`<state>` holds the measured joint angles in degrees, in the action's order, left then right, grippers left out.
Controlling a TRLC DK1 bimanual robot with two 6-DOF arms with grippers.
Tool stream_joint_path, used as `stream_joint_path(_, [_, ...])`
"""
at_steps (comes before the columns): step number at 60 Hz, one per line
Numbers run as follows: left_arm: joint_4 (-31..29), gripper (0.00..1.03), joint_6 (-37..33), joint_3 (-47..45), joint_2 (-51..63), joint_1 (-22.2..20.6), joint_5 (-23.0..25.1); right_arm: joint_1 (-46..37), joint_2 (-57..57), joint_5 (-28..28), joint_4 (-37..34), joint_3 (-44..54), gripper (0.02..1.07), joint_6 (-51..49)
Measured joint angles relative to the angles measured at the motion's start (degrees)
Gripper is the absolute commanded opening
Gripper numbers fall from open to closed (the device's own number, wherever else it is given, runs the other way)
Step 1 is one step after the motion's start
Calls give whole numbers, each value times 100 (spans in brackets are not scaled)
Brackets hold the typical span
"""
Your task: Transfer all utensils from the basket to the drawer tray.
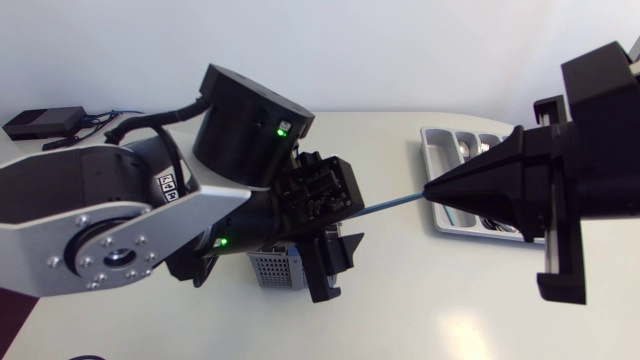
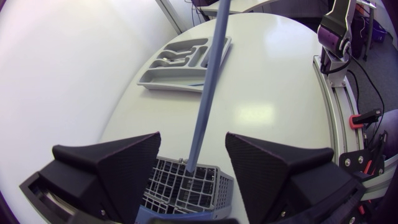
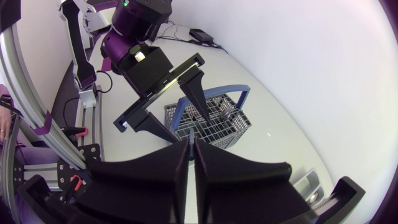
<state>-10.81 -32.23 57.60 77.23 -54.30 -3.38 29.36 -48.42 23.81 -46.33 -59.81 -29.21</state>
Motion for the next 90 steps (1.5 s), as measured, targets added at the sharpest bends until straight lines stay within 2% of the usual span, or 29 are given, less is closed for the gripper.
stream_joint_path(5, [11, 48, 0, 2, 13, -7, 0, -68, 7, 33, -4, 0, 8, 0])
stream_joint_path(9, [70, 34, 0, 2, 13, -4, -2, -76, 7, 39, -9, 0, 8, -2])
stream_joint_path(13, [153, 27, 0, 2, 15, -7, -13, -98, 7, 42, -20, 0, 8, 0])
stream_joint_path(22, [195, 26, 0, 9, 15, -7, -15, -98, 4, 42, -24, -11, 8, -2])
stream_joint_path(29, [216, 15, 0, 9, 15, -4, -13, -101, 4, 42, -24, -57, 8, 0])
stream_joint_path(34, [243, 3, 0, 9, 20, -7, -13, -101, 4, 42, -22, -74, 8, 0])
stream_joint_path(42, [243, 3, -24, 9, 57, -31, 4, -142, 4, 44, 11, -79, 9, 2])
stream_joint_path(44, [258, 3, -24, 9, 90, -48, 9, -181, 4, 63, 31, -79, 18, 7])
stream_joint_path(46, [291, 3, -15, 11, 120, -50, 11, -236, 4, 94, 61, -79, 33, 26])
stream_joint_path(49, [323, 4, 83, 68, 164, -35, 28, -363, 4, 127, 184, -79, 63, 50])
stream_joint_path(52, [319, 3, 251, 133, 197, 44, 31, -501, 24, 151, 330, -79, 84, 74])
stream_joint_path(54, [319, 3, 389, 186, 225, 144, 76, -605, 57, 170, 439, -74, 90, 101])
stream_joint_path(60, [317, 3, 612, 280, 269, 352, 205, -855, 151, 297, 774, 13, 91, 271])
stream_joint_path(61, [313, 3, 828, 372, 295, 492, 310, -887, 157, 326, 817, 35, 91, 302])
stream_joint_path(80, [-286, 3, 2354, 1257, 732, 1266, 2044, -1040, -632, 719, 1801, 240, 90, 938])
stream_joint_path(90, [-393, 3, 2824, 1453, 896, 1416, 2767, -990, -1233, 833, 2234, 238, 77, 1279])
